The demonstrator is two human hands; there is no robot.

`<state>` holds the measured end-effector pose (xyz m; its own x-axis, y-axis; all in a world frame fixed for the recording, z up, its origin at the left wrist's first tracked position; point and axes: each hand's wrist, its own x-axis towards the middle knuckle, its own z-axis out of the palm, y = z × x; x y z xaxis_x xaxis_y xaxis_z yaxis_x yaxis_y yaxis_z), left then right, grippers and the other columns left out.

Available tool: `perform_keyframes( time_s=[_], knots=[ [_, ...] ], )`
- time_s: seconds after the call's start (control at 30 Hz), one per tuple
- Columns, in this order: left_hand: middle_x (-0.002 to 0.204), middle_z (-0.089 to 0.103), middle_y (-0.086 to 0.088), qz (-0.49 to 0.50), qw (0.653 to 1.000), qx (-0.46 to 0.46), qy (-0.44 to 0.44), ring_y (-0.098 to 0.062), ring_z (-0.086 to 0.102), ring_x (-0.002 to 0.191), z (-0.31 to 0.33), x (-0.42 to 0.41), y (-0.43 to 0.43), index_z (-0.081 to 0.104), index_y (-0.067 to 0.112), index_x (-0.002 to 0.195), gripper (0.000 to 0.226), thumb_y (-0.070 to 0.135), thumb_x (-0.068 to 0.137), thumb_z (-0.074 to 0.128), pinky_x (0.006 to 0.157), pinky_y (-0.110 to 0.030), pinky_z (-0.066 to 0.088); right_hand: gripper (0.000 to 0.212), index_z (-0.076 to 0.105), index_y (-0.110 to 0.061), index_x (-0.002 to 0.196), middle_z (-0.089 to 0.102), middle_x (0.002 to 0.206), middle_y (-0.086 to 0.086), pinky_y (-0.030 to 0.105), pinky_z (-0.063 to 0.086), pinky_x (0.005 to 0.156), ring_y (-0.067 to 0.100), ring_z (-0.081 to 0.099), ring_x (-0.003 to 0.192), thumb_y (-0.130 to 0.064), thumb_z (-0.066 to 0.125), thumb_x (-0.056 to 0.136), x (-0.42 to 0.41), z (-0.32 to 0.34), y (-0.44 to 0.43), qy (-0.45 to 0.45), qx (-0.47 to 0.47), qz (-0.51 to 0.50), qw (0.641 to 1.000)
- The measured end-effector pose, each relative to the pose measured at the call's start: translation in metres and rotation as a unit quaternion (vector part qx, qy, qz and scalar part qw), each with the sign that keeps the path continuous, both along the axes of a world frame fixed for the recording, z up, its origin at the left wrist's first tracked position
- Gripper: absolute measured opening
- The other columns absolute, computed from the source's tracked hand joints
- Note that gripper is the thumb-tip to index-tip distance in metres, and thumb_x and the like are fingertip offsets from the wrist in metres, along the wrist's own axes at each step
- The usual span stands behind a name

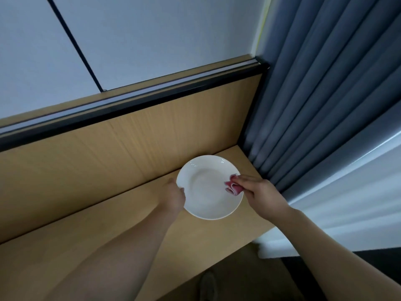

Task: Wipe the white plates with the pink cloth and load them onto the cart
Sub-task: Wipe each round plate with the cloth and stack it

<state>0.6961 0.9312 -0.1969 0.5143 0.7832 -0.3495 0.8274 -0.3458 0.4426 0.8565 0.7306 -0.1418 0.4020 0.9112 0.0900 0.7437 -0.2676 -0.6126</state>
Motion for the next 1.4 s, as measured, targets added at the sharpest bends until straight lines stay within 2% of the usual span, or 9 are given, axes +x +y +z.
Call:
perform_keyframes(
  time_s=[0.13, 0.3, 0.47, 0.67, 0.83, 0.97, 1.03, 1.17, 1.4],
  knots=[
    [0.099, 0.057, -0.009, 0.036, 0.999, -0.016, -0.003, -0.015, 0.044, 0.079, 0.004, 0.004, -0.003, 0.050, 0.005, 0.105, 0.012, 0.009, 0.094, 0.049, 0.061, -0.023, 0.031, 0.035, 0.065, -0.012, 0.124, 0.057, 0.121, -0.020, 0.009, 0.032, 0.106, -0.022, 0.044, 0.115, 0.001, 0.056, 0.092, 0.008, 0.000, 0.004, 0.021, 0.012, 0.007, 1.000],
    [0.089, 0.055, -0.009, 0.035, 0.999, -0.012, 0.001, -0.025, 0.054, 0.082, 0.016, 0.011, 0.001, 0.046, -0.003, 0.113, 0.022, 0.003, 0.092, 0.046, 0.059, -0.026, 0.031, 0.033, 0.067, -0.003, 0.117, 0.057, 0.115, -0.018, -0.001, 0.028, 0.099, -0.030, 0.041, 0.109, 0.010, 0.055, 0.090, 0.011, 0.004, 0.009, 0.043, 0.041, 0.001, 0.998],
    [0.069, 0.041, 0.003, 0.058, 0.997, -0.035, -0.034, -0.013, 0.042, 0.062, 0.022, 0.007, 0.001, 0.041, 0.004, 0.107, 0.014, 0.003, 0.094, 0.044, 0.046, -0.024, 0.025, 0.033, 0.067, -0.007, 0.121, 0.056, 0.119, -0.018, 0.002, 0.029, 0.101, -0.005, 0.052, 0.116, 0.004, 0.057, 0.091, 0.011, 0.010, 0.013, 0.025, 0.042, 0.002, 0.999],
    [0.087, 0.053, 0.006, 0.079, 0.988, -0.045, -0.127, -0.018, 0.052, 0.082, 0.025, -0.022, -0.003, 0.052, 0.011, 0.117, 0.025, 0.007, 0.094, 0.042, 0.064, -0.028, 0.039, 0.033, 0.063, -0.015, 0.127, 0.060, 0.132, -0.004, 0.025, 0.036, 0.111, 0.008, 0.052, 0.125, -0.011, 0.057, 0.095, 0.005, 0.025, 0.019, 0.022, 0.029, -0.011, 0.999],
    [0.094, 0.056, 0.006, 0.095, 0.983, -0.040, -0.154, -0.017, 0.055, 0.085, 0.031, -0.066, 0.004, 0.051, 0.021, 0.113, 0.023, 0.011, 0.097, 0.039, 0.064, -0.028, 0.039, 0.034, 0.064, -0.012, 0.126, 0.057, 0.126, -0.016, 0.009, 0.031, 0.105, -0.003, 0.051, 0.120, -0.003, 0.057, 0.094, -0.022, 0.044, 0.039, 0.015, 0.057, 0.000, 0.998],
    [0.094, 0.061, 0.008, 0.133, 0.977, -0.047, -0.158, -0.014, 0.059, 0.084, 0.030, -0.114, 0.013, 0.050, 0.023, 0.101, 0.016, 0.014, 0.096, 0.038, 0.070, -0.031, 0.049, 0.036, 0.066, -0.014, 0.123, 0.060, 0.120, -0.019, 0.019, 0.041, 0.102, 0.000, 0.057, 0.115, 0.002, 0.055, 0.092, -0.055, 0.049, 0.060, -0.002, 0.072, 0.033, 0.997],
    [0.092, 0.063, 0.007, 0.158, 0.973, -0.046, -0.160, -0.013, 0.061, 0.081, 0.027, -0.142, 0.018, 0.056, 0.019, 0.104, 0.020, 0.015, 0.095, 0.039, 0.068, -0.030, 0.051, 0.035, 0.067, -0.015, 0.122, 0.063, 0.119, -0.014, 0.019, 0.041, 0.101, 0.007, 0.059, 0.114, -0.001, 0.056, 0.092, -0.077, 0.050, 0.070, -0.011, 0.073, 0.051, 0.996],
    [0.090, 0.061, 0.004, 0.202, 0.966, -0.039, -0.153, -0.010, 0.058, 0.077, 0.023, -0.203, 0.021, 0.053, 0.016, 0.107, 0.017, 0.015, 0.097, 0.039, 0.061, -0.027, 0.044, 0.033, 0.067, -0.012, 0.121, 0.064, 0.122, -0.008, 0.004, 0.033, 0.099, 0.005, 0.057, 0.115, 0.000, 0.057, 0.091, -0.126, 0.049, 0.090, -0.009, 0.065, 0.082, 0.994],
    [0.103, 0.060, -0.001, 0.262, 0.955, -0.037, -0.132, -0.018, 0.057, 0.087, 0.016, -0.301, 0.020, 0.049, 0.014, 0.129, 0.031, 0.015, 0.100, 0.038, 0.073, -0.029, 0.043, 0.039, 0.067, -0.010, 0.121, 0.061, 0.119, -0.015, 0.001, 0.034, 0.095, -0.004, 0.053, 0.111, 0.008, 0.052, 0.090, -0.211, 0.048, 0.117, -0.002, 0.058, 0.147, 0.987]
  ],
)
